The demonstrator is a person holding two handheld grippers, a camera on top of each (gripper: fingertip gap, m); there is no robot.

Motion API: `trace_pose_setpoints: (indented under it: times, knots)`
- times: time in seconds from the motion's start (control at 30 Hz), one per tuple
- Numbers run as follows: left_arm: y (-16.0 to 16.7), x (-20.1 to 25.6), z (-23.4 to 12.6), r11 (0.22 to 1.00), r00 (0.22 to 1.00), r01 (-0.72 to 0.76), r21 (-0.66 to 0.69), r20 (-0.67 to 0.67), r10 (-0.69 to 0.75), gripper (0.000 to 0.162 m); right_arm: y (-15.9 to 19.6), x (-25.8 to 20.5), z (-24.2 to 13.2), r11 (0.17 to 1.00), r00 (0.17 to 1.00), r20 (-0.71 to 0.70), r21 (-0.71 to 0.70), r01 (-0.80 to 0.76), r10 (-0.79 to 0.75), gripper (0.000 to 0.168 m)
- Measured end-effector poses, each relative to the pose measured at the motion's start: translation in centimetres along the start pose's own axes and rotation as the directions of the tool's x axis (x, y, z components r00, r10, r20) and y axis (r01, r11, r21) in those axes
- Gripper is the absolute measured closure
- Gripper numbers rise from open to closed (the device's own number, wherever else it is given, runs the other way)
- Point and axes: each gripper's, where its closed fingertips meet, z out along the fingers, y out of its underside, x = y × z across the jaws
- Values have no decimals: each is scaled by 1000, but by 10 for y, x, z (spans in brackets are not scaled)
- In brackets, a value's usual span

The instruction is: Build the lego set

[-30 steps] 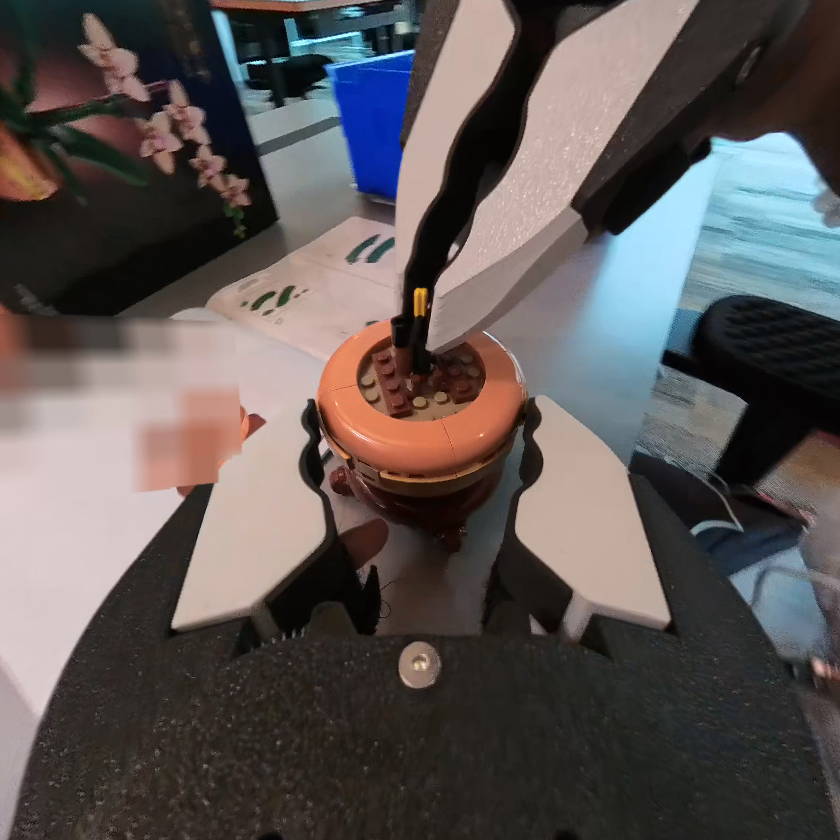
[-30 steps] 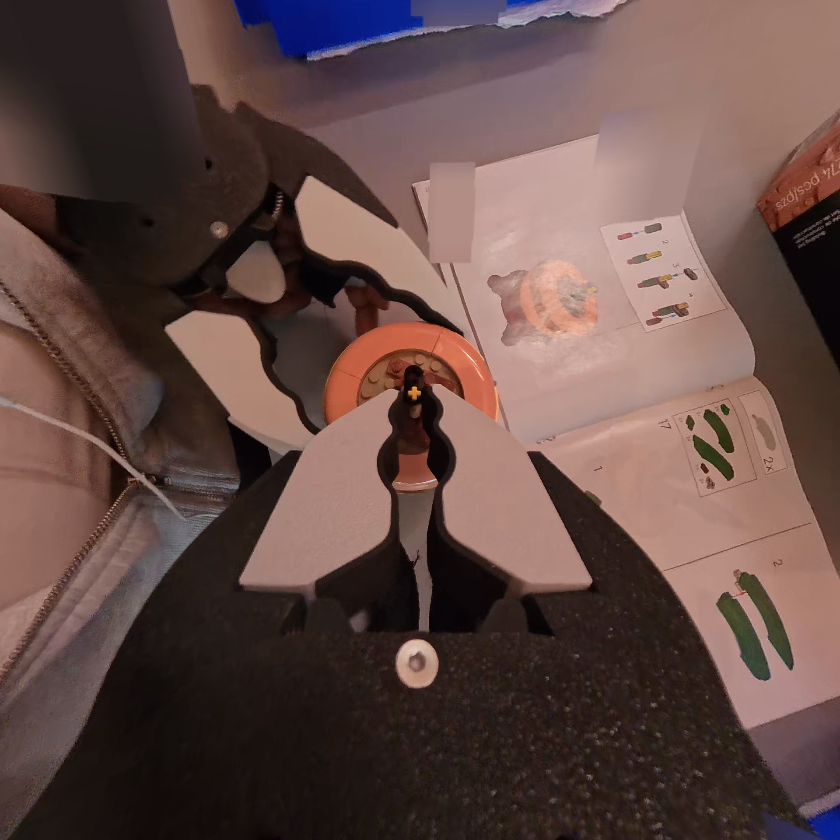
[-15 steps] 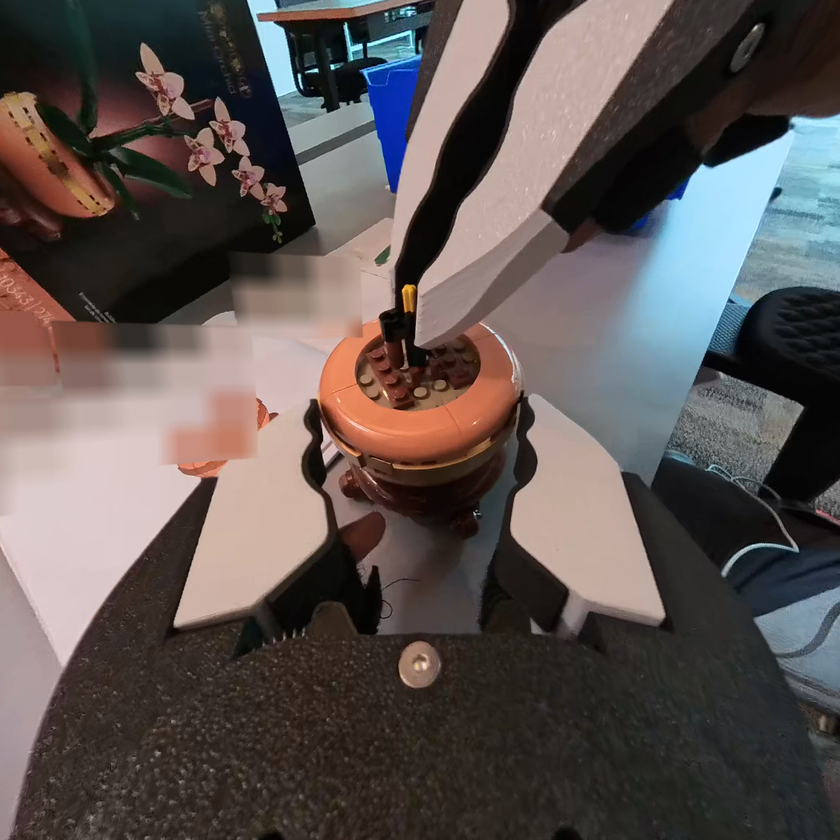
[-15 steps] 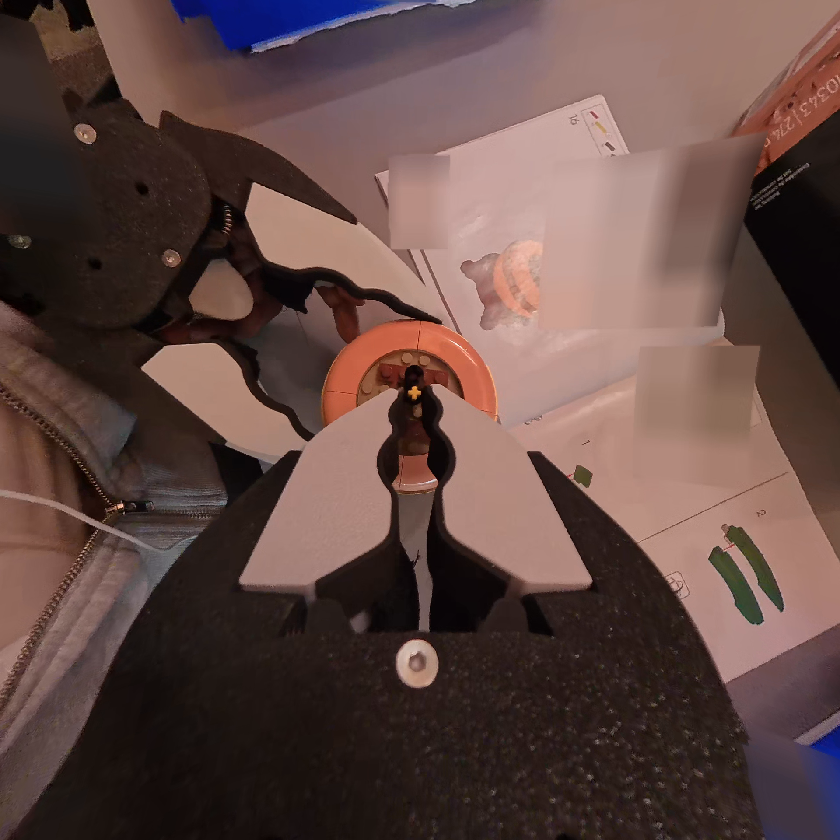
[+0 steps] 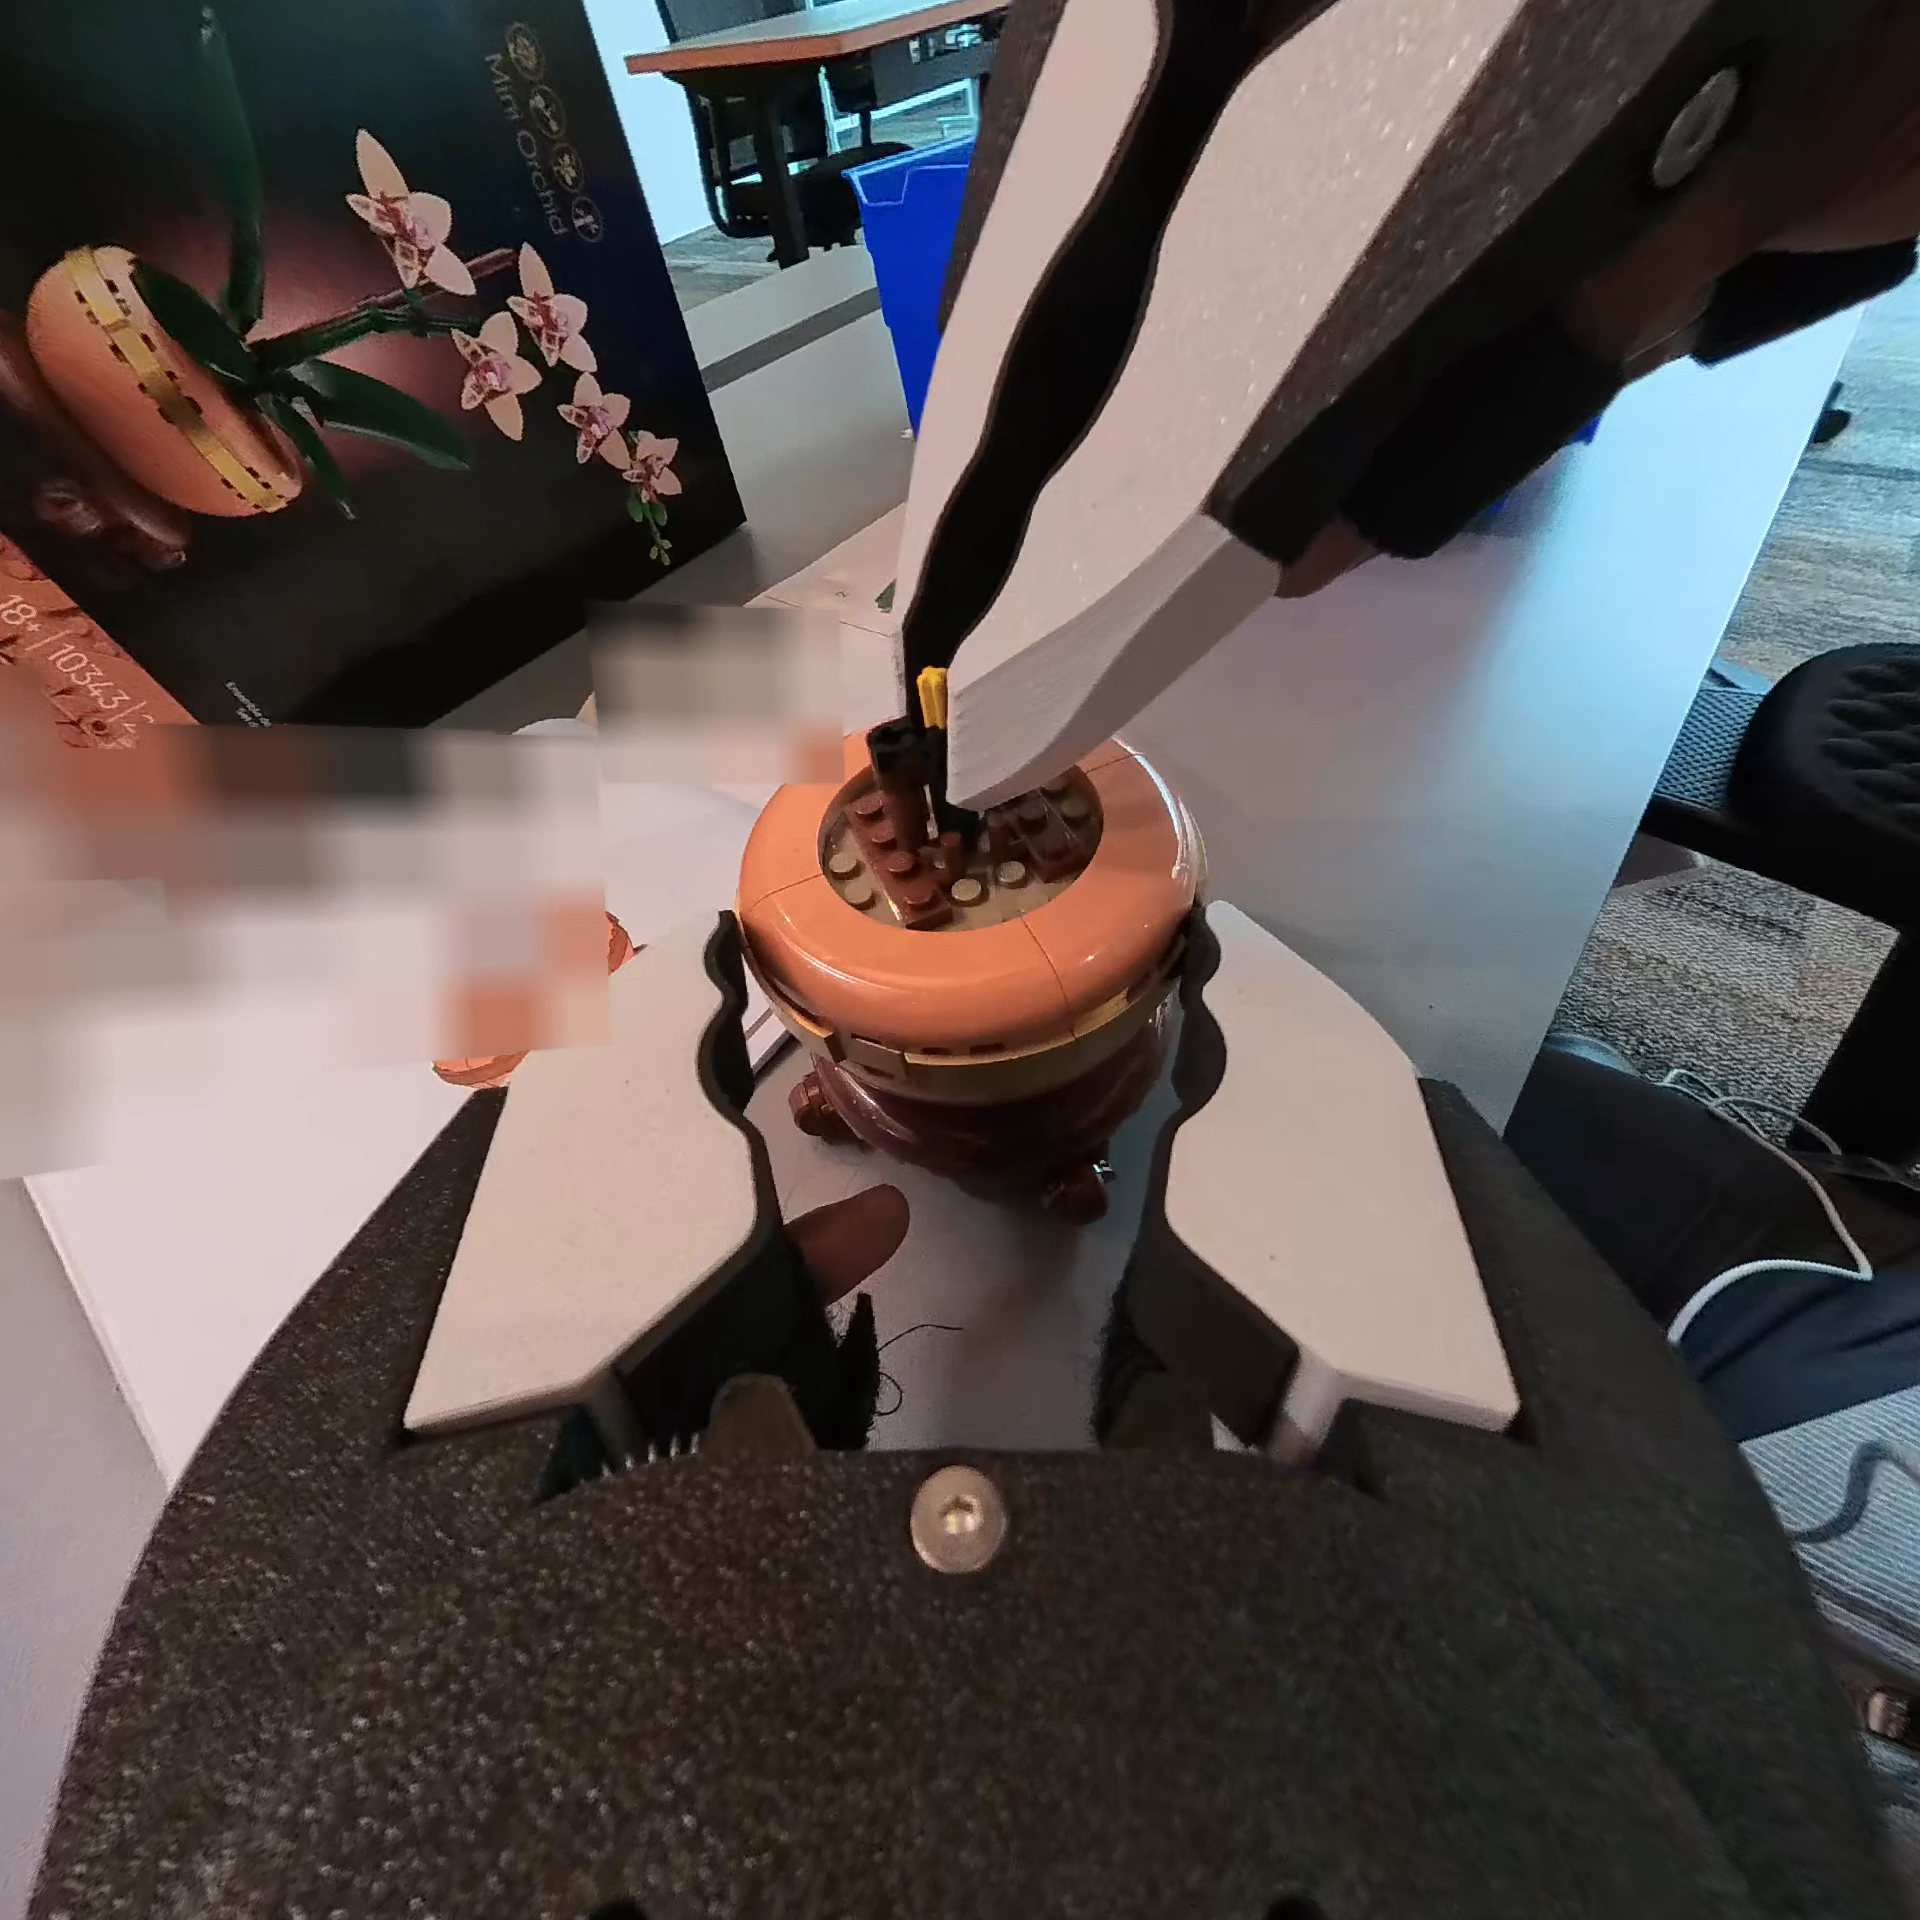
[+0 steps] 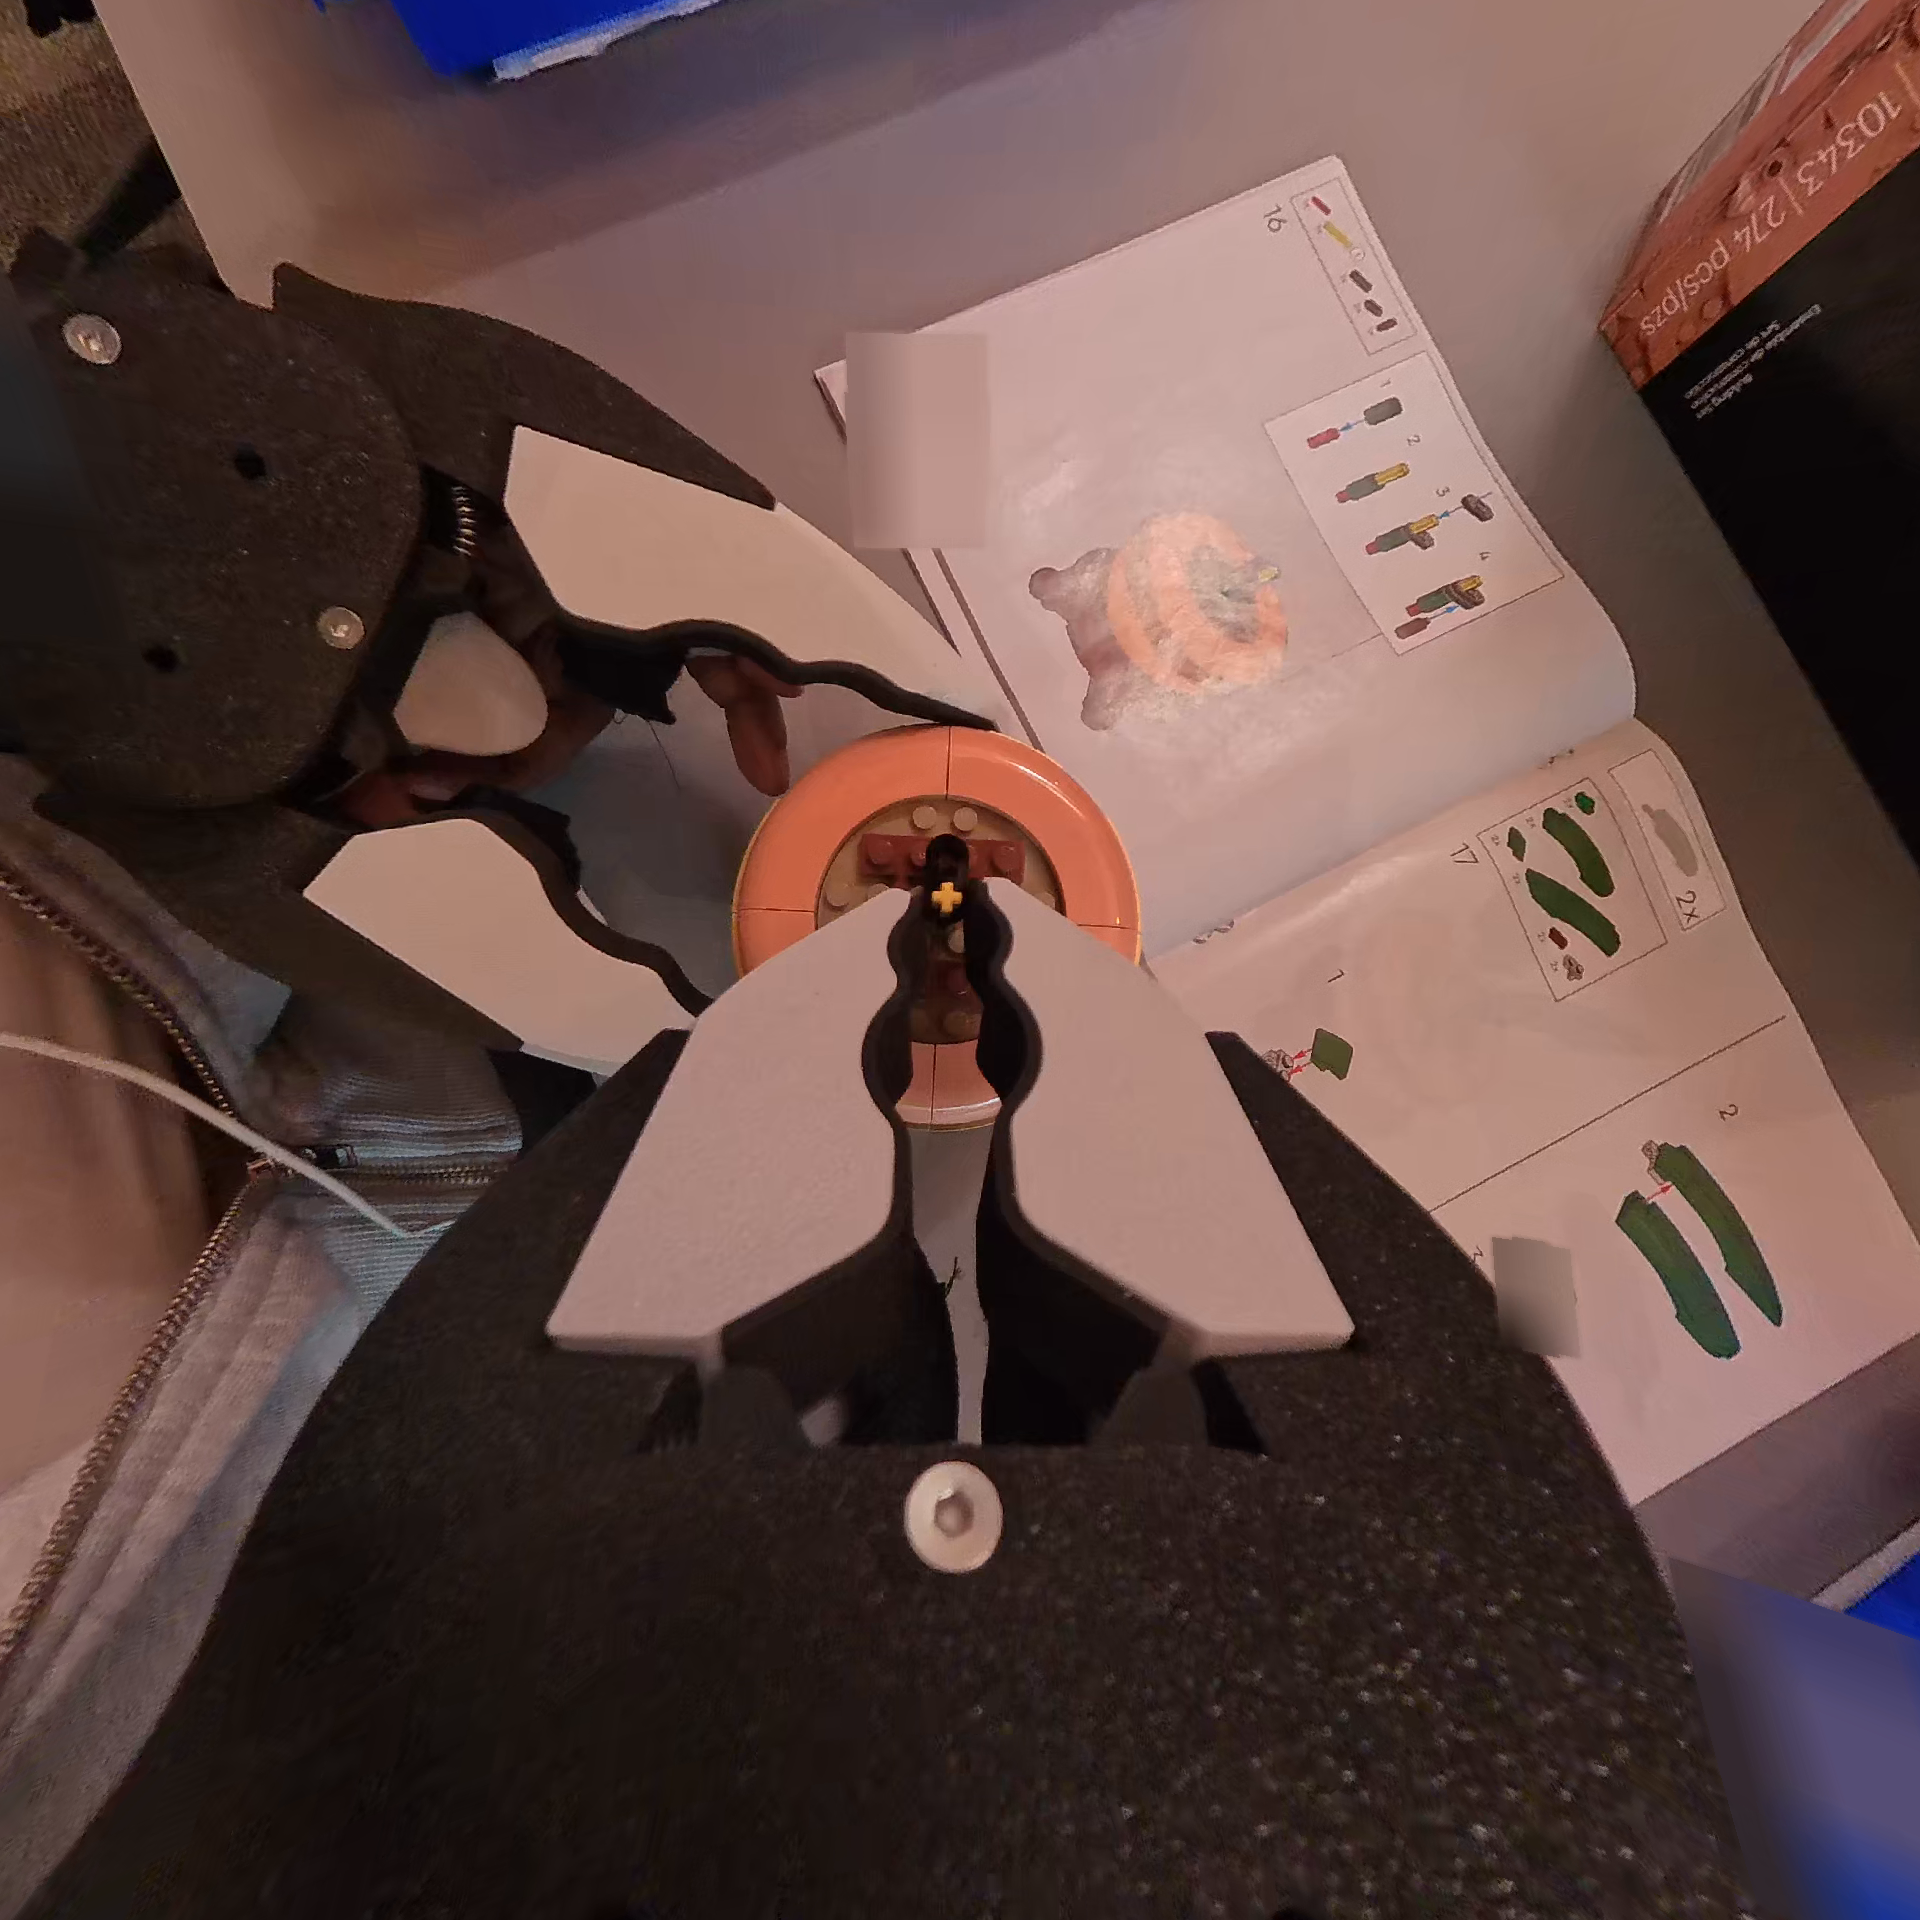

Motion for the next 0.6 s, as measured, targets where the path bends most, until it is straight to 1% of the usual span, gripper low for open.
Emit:
trace_pose_setpoints:
  times: [0.5,0.6]
  knots:
    - [0,0,0,1000,1000,2,2,-3,-2,82,0,0,1,1000,1000,2,8,-18,18,161]
    - [0,0,0,1000,1000,1,2,-8,-1,82,1,3,-1,1000,1000,-19,-5,-4,4,152]
